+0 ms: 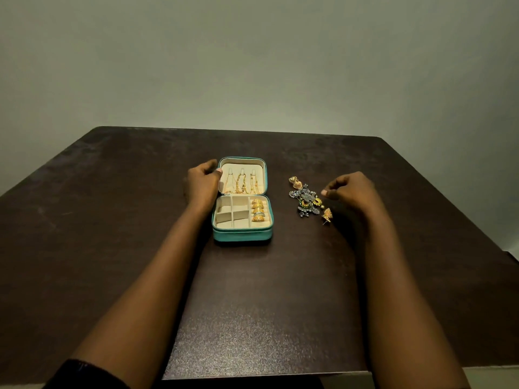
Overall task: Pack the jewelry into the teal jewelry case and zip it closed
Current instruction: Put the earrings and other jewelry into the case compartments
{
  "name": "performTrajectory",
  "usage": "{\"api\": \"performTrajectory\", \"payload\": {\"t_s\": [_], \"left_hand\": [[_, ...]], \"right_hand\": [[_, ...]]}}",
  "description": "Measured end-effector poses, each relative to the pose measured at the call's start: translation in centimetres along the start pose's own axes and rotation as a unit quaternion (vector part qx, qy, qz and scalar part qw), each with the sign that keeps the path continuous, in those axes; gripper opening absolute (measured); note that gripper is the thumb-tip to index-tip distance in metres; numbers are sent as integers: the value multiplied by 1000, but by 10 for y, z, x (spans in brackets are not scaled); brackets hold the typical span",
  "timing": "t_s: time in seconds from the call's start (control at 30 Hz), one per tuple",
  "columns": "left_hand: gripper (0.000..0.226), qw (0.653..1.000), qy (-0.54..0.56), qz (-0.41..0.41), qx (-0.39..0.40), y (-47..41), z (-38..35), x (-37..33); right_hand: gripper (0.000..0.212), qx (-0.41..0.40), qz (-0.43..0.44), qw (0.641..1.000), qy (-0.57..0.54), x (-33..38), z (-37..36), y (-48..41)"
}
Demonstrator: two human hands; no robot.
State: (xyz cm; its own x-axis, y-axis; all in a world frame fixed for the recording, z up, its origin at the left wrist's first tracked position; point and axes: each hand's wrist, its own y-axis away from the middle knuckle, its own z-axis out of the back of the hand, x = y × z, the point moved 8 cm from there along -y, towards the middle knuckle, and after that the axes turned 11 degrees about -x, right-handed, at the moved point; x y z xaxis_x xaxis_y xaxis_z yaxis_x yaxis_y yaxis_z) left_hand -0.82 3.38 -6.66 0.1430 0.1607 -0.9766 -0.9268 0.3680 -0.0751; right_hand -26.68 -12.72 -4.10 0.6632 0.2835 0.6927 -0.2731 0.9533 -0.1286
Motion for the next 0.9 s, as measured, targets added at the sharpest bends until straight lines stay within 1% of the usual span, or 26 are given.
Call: {"api": "performTrajectory", "payload": {"t_s": [0.1, 0.17, 0.23, 0.3, 0.43, 0.57, 0.63, 0.7, 0.8, 0.83, 0.9], "left_hand": [[36, 986, -99, -134, -10, 14, 0, -33], [35, 965, -158, -207, 22, 26, -7, -51], [36, 936, -226, -263, 61, 38, -15, -64], [37, 919, -252, -290, 83, 50, -18, -75], [36, 907, -265, -303, 128, 75, -35, -83], [36, 878, -314, -302, 198, 92, -68, -75], [34, 868, -325, -315, 205, 95, -77, -73], [32, 860, -333, -326, 208, 96, -84, -74], [31, 854, -349, -322, 212, 93, -93, -75], [32, 853, -355, -318, 213, 91, -96, -75], [34, 852, -361, -311, 217, 86, -104, -74]], "right_hand": [[13, -5, 10, 1000, 19, 1, -6, 0], [14, -17, 7, 999, 29, -1, -6, -2], [16, -30, 8, 999, 35, -5, -5, -5], [16, -32, 6, 999, 35, -8, -5, -7], [15, -17, 11, 999, 33, -11, -11, -8], [12, 6, 21, 1000, 3, -9, -8, -9], [8, 47, 42, 998, -16, -1, -5, -6], [4, 116, 55, 991, -32, 5, -6, 2], [21, 232, 59, 970, -38, 7, -12, 17], [24, 253, 61, 965, -22, 5, -15, 20], [25, 269, 73, 960, 32, 2, -18, 22]]}}
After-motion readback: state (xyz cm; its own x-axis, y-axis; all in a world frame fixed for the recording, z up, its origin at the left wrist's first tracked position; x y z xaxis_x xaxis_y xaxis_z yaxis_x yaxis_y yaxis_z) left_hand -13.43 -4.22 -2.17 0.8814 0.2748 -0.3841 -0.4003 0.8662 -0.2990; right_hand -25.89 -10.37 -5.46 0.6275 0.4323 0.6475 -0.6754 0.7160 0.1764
